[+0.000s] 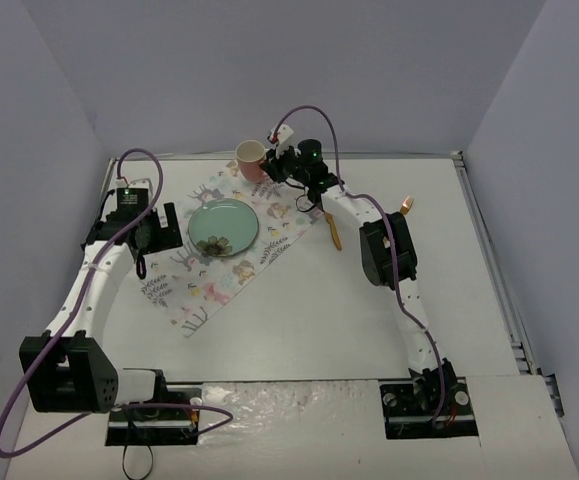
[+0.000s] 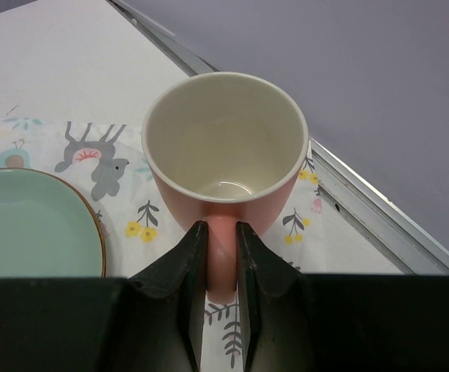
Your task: Set the dinner table for one person
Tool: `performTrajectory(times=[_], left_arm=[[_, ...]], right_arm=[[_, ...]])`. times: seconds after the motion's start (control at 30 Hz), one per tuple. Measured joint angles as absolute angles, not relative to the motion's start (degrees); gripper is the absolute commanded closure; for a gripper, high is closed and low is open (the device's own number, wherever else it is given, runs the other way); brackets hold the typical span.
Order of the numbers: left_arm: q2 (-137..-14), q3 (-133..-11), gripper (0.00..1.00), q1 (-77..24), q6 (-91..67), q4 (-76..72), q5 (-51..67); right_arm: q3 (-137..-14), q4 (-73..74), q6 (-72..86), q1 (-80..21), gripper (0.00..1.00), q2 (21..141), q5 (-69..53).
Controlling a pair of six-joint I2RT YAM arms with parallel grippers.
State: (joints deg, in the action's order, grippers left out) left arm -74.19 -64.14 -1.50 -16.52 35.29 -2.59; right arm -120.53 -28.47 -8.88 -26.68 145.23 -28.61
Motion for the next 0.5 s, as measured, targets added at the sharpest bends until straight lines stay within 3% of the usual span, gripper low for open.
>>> performTrajectory(times=[0.5], left_arm=[[-74.3,-64.1,0.03,-1.6,-16.5,35.3,-2.6]], right_arm=[[-120.6,-33.8,-8.1,-26.8,1.00,148.5,-24.9]])
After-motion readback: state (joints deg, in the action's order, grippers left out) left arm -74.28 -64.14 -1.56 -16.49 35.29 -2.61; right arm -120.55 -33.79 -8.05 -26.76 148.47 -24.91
